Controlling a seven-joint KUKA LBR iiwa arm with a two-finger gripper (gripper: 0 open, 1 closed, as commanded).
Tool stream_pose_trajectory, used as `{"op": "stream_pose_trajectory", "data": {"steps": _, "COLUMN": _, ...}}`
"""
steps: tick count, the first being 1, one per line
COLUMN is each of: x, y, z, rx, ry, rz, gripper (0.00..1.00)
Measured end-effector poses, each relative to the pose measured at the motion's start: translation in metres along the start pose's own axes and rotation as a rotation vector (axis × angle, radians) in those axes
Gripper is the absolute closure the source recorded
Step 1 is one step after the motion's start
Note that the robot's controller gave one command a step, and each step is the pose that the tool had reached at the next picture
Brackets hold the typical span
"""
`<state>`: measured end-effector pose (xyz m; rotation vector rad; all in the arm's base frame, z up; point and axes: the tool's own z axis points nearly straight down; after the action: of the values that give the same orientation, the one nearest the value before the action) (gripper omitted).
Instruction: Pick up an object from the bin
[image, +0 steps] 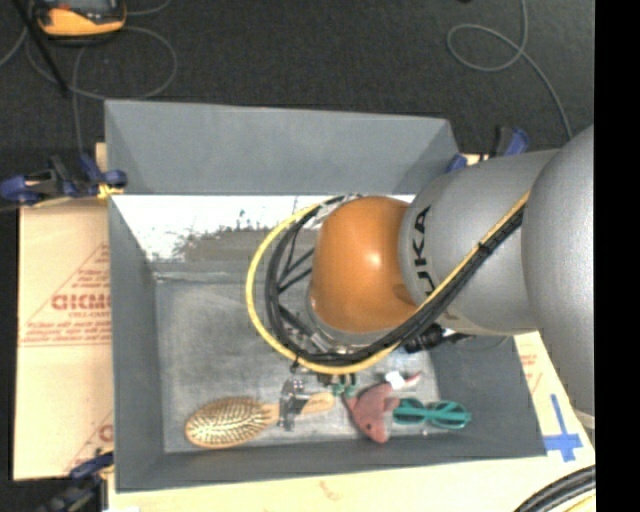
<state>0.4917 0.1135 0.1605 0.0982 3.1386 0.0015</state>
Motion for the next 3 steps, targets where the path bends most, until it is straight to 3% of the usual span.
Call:
{"op": "stream_pose_trajectory", "data": {"steps": 1, "x": 0.000, "y": 0.000, "z": 0.000, "rx": 0.000, "ry": -0.001, "rz": 0.000, "gripper": 0.00}}
{"op": "stream_pose_trajectory", "data": {"steps": 2, "x": 0.004, "y": 0.007, "z": 0.088, "rx": 0.001, "ry": -0.003, "rz": -0.135, "gripper": 1.00}}
{"op": "stream_pose_trajectory", "data": {"steps": 3, "x": 0.004, "y": 0.007, "z": 0.088, "rx": 0.001, "ry": -0.003, "rz": -0.135, "gripper": 1.00}}
